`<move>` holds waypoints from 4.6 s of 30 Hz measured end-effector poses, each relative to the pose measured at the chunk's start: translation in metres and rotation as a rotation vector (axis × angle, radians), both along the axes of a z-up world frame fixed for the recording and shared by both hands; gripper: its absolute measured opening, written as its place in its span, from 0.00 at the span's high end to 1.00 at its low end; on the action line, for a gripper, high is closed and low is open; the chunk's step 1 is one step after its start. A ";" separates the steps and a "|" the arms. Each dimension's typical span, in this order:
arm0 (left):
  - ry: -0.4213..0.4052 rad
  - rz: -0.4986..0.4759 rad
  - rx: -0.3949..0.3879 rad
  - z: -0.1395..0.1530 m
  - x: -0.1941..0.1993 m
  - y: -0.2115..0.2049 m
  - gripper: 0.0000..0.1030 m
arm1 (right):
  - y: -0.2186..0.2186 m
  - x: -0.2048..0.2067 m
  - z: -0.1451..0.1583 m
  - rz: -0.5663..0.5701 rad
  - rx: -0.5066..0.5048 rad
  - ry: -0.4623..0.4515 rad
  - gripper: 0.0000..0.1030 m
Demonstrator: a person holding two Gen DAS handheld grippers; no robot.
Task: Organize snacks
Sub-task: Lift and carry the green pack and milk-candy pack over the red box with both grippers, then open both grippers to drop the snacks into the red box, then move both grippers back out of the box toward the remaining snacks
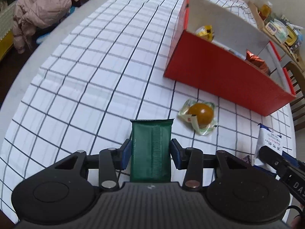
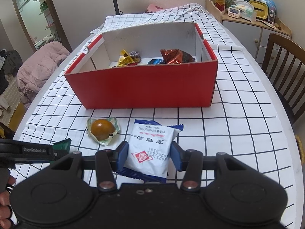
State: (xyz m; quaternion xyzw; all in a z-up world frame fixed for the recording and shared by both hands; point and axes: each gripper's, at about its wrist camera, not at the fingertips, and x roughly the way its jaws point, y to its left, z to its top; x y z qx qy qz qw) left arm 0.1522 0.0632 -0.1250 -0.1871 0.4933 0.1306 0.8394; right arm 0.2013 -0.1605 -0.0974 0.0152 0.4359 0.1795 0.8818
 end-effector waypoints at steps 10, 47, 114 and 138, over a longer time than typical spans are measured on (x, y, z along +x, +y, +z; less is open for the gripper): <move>-0.106 -0.049 0.006 0.045 0.005 -0.009 0.59 | -0.001 0.003 0.026 0.032 0.004 -0.074 0.54; -0.177 -0.230 0.127 0.091 0.162 -0.035 0.59 | 0.029 0.137 0.059 0.129 -0.086 -0.204 0.54; -0.266 -0.283 0.133 0.112 0.076 -0.032 0.25 | 0.003 0.076 0.084 0.134 0.078 -0.181 0.05; -0.217 -0.352 0.054 0.075 0.011 -0.048 0.04 | -0.018 -0.013 0.056 0.143 0.053 -0.165 0.00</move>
